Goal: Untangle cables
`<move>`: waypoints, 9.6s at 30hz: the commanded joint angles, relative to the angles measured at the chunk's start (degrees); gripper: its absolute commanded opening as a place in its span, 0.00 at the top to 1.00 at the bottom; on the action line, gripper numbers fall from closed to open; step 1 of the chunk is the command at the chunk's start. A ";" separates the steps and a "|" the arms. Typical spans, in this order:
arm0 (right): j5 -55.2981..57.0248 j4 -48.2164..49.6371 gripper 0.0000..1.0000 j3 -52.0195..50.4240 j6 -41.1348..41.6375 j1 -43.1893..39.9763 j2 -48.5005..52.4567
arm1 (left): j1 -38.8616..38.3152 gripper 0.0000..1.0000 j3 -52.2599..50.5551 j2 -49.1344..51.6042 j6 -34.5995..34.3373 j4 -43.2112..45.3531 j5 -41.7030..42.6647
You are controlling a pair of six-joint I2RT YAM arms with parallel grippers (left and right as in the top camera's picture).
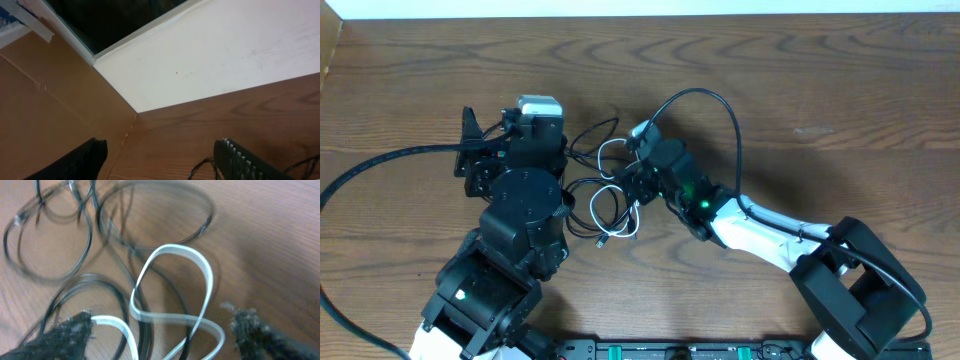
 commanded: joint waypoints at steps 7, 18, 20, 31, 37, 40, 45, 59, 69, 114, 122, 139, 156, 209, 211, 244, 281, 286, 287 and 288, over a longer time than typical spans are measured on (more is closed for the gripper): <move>2.03 -18.95 0.04 0.42 -18.82 -0.50 0.02 | 0.07 0.26 1.33 -0.37 -0.96 -0.17 -0.70; 0.13 -16.04 0.02 0.42 -10.78 0.28 -0.15 | 0.07 0.26 1.33 -0.37 -0.96 -0.17 -0.70; 0.09 -13.53 0.03 0.42 -7.50 0.52 -0.17 | 0.07 0.26 1.33 -0.37 -0.96 -0.17 -0.70; 0.09 -14.67 0.07 0.42 0.81 2.32 -0.15 | 0.07 0.26 1.33 -0.37 -0.94 -0.17 -0.70; 0.44 -17.81 0.05 0.42 0.81 3.13 -0.15 | 0.07 0.26 1.33 -0.37 -0.96 -0.20 -0.70; 1.05 -18.75 0.06 0.42 0.81 3.19 -0.15 | 0.07 0.26 1.33 -0.37 -0.94 -0.20 -0.70; 2.89 -18.71 0.16 0.42 1.03 3.17 -0.15 | 0.07 0.26 1.33 -0.37 -0.96 -0.20 -0.70; 5.07 -18.62 0.51 0.42 1.22 3.17 -0.15 | 0.07 0.26 1.33 -0.37 -0.96 -0.20 -0.70; 5.35 -18.51 0.31 0.42 1.22 3.17 0.09 | 0.07 0.26 1.33 -0.37 -0.96 -0.20 -0.72; 7.72 -16.26 0.99 0.44 0.74 2.78 1.81 | 0.07 0.26 1.33 -0.37 -0.94 -0.42 -0.74; 15.85 -25.40 0.99 1.36 -4.48 2.71 -19.80 | 0.07 0.26 1.33 -0.37 -0.96 -0.39 -0.74; 15.34 -26.40 0.99 7.93 -10.62 -0.98 -66.12 | 0.07 0.26 1.33 -0.35 -2.23 -0.39 -0.48; 44.22 -39.23 0.99 9.94 -17.16 -0.94 -62.88 | 0.07 0.26 1.27 0.13 -3.30 -2.36 7.19; 68.02 -21.55 0.99 28.11 -53.48 -1.73 -59.47 | 0.02 0.26 1.16 11.10 -7.56 -5.16 17.40; 70.97 -23.32 0.99 27.93 -53.44 -2.47 -59.47 | 0.02 0.26 1.16 11.10 -7.56 -5.16 17.40; 27.93 -30.58 0.99 27.36 -28.70 -60.94 -27.91 | 0.00 0.25 1.16 11.10 -7.56 -9.20 17.62; -15.61 -33.99 0.01 33.31 -17.88 -97.15 8.59 | 0.02 0.16 1.16 11.10 -7.56 -12.66 22.10; -22.05 -36.00 0.01 35.65 -14.78 -93.68 6.14 | 0.02 0.16 1.16 11.34 -7.56 -12.63 22.10; -21.40 -36.76 0.01 36.30 -15.26 -92.08 5.22 | 0.02 0.17 1.16 11.52 -7.56 -12.63 22.10; -20.44 -37.62 0.01 36.96 -16.57 -90.09 4.17 | 0.02 0.16 1.16 11.72 -7.56 -12.66 22.10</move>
